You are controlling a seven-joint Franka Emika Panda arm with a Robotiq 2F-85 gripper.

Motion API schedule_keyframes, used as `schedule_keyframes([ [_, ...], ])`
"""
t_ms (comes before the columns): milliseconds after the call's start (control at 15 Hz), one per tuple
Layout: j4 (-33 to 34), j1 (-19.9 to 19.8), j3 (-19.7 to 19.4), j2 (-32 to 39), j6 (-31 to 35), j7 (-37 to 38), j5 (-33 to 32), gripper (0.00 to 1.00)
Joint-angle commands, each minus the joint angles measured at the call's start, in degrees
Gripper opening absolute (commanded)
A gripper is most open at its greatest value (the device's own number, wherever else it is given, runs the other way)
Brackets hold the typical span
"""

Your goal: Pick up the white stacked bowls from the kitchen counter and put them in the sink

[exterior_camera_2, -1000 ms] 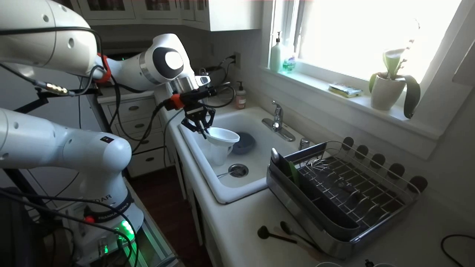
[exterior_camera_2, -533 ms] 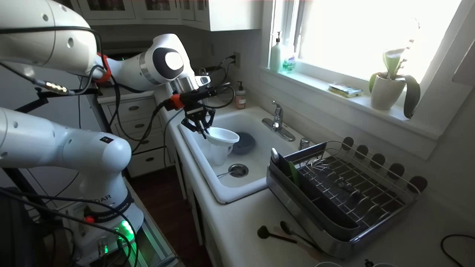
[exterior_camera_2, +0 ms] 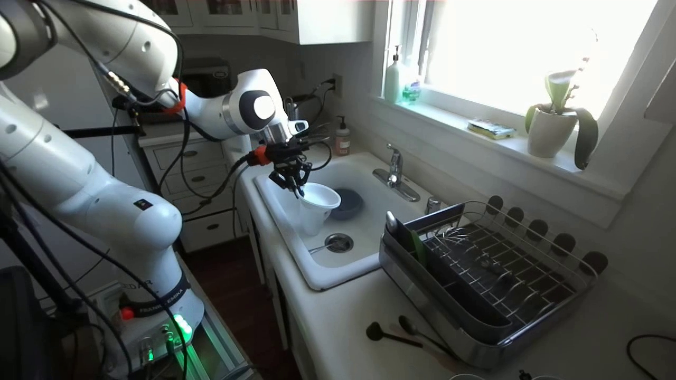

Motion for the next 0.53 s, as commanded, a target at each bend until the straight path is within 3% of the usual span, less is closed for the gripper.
schedule_keyframes([
  [0,8.2,-7.1,5.6,14.3,7.8,3.5,4.8,0.03],
  [133,11.4,-9.4,7.2,18.8,10.9,1.8,8.3,0.03],
  [467,20.4,-16.3,12.1,30.2,14.2,6.2,7.9,0.03],
])
